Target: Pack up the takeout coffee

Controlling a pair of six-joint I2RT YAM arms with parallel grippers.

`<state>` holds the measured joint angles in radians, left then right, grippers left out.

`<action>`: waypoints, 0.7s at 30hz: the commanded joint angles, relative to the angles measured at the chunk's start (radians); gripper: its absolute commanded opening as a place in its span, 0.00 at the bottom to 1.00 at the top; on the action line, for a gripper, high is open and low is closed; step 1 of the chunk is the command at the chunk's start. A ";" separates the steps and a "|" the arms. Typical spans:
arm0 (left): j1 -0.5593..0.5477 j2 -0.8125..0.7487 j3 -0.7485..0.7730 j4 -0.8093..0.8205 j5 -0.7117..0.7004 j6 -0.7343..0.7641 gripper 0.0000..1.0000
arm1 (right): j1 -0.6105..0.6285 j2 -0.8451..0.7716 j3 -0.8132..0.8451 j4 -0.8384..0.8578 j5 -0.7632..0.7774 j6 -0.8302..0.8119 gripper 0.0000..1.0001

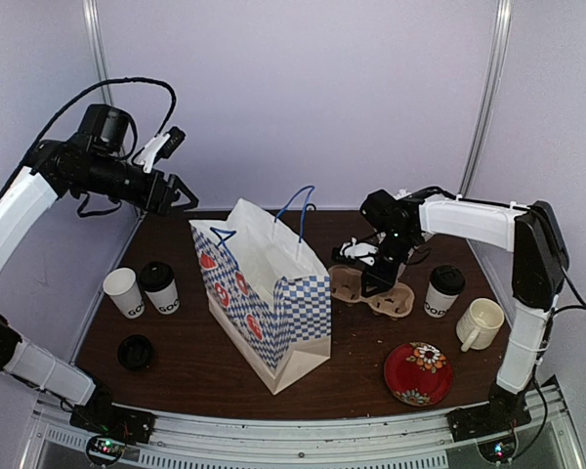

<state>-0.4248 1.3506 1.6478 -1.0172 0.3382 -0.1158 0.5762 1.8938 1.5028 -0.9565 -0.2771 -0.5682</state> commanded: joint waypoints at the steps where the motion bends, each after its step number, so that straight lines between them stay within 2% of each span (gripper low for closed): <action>1: -0.003 -0.002 0.059 0.126 0.115 0.190 0.70 | 0.007 -0.100 -0.010 -0.043 -0.025 0.025 0.32; 4: -0.003 0.036 0.115 0.150 0.179 0.254 0.71 | 0.008 -0.146 -0.030 -0.055 -0.040 0.033 0.32; 9: -0.010 0.128 0.183 0.213 0.361 0.316 0.72 | 0.014 -0.203 -0.068 -0.057 -0.055 0.042 0.32; 11: -0.042 0.182 0.220 0.213 0.382 0.348 0.72 | 0.015 -0.214 -0.075 -0.054 -0.063 0.048 0.32; 16: -0.155 0.309 0.315 0.118 0.342 0.511 0.72 | 0.020 -0.245 -0.093 -0.071 -0.084 0.047 0.32; 21: -0.263 0.461 0.435 -0.007 0.176 0.636 0.72 | 0.022 -0.285 -0.120 -0.088 -0.085 0.041 0.32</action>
<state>-0.6247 1.7386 1.9995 -0.9302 0.6205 0.3710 0.5896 1.6650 1.4036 -1.0153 -0.3431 -0.5285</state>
